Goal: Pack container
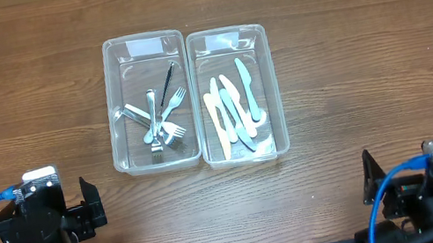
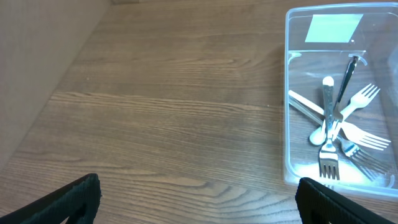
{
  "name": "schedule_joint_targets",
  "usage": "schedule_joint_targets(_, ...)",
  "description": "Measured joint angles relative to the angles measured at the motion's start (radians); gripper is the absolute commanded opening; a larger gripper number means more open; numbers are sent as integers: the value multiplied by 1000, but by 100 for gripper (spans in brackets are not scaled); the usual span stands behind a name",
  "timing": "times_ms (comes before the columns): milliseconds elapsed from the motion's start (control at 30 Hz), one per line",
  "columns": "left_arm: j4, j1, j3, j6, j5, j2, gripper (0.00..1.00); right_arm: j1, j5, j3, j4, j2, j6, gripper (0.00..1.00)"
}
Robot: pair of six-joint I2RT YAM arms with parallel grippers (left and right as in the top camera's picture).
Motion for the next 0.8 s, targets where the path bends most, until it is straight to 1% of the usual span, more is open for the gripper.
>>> schedule_joint_targets(133, -3, 0, 0, 0, 0, 0, 100, -67, -45, -65, 92, -119, -1, 100)
schedule_joint_targets(267, -3, 0, 0, 0, 0, 0, 100, -131, -106, -180, 256, -225, -2, 100)
schedule_joint_targets(333, -3, 0, 0, 0, 0, 0, 100, -151, -134, -244, 356, -225, -3, 100)
schedule_joint_targets(500, -3, 0, 0, 0, 0, -1, 100, -171, -187, -456, 740, -224, -52, 100)
schedule_joint_targets(600, -3, 0, 0, 0, 0, -1, 100, -178, -200, -570, 930, -224, -92, 100)
schedule_joint_targets(633, -3, 0, 0, 0, 0, -1, 100, -181, -201, -595, 957, -223, -100, 100)
schedule_joint_targets(700, -3, 0, 0, 0, 0, -1, 100, -195, -202, -676, 1071, -224, -116, 100)
schedule_joint_targets(800, -3, 0, 0, 0, 0, -1, 100, -216, -201, -776, 1150, -224, -128, 100)
